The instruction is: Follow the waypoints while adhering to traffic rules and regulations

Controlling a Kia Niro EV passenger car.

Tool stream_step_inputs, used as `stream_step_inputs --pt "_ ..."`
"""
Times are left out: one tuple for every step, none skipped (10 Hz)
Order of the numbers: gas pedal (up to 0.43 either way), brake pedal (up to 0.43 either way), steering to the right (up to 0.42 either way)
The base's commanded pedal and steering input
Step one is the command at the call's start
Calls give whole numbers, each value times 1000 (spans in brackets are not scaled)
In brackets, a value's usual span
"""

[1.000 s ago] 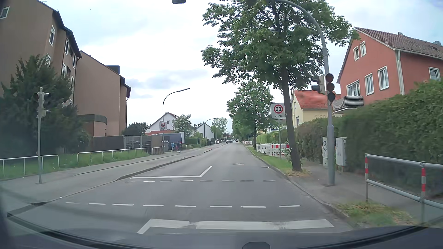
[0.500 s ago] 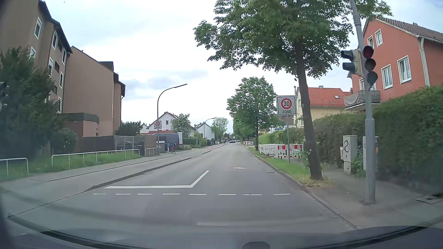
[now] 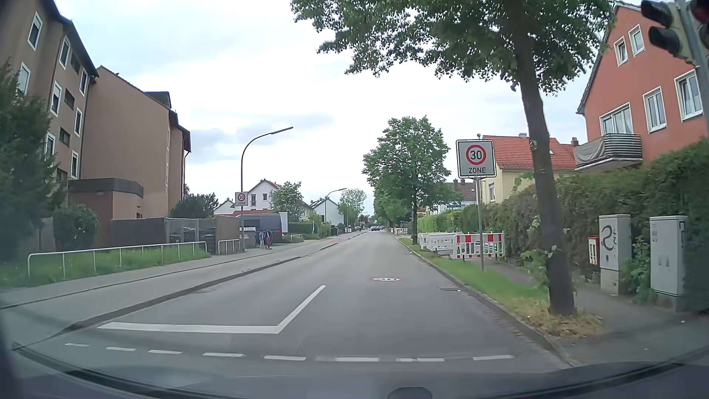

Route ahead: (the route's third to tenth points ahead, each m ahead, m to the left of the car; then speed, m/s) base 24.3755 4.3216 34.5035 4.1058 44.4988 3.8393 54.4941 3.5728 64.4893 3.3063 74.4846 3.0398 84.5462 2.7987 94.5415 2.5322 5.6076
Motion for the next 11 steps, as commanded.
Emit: stream_step_inputs --pt "150 0 -4" --pt "150 0 -4" --pt "138 0 -4" --pt "59 0 -4" --pt "47 0 -4" --pt "47 0 -4" --pt "67 0 -3" --pt "98 0 -3" --pt "130 0 -3" --pt "138 0 -3" --pt "138 0 -2"
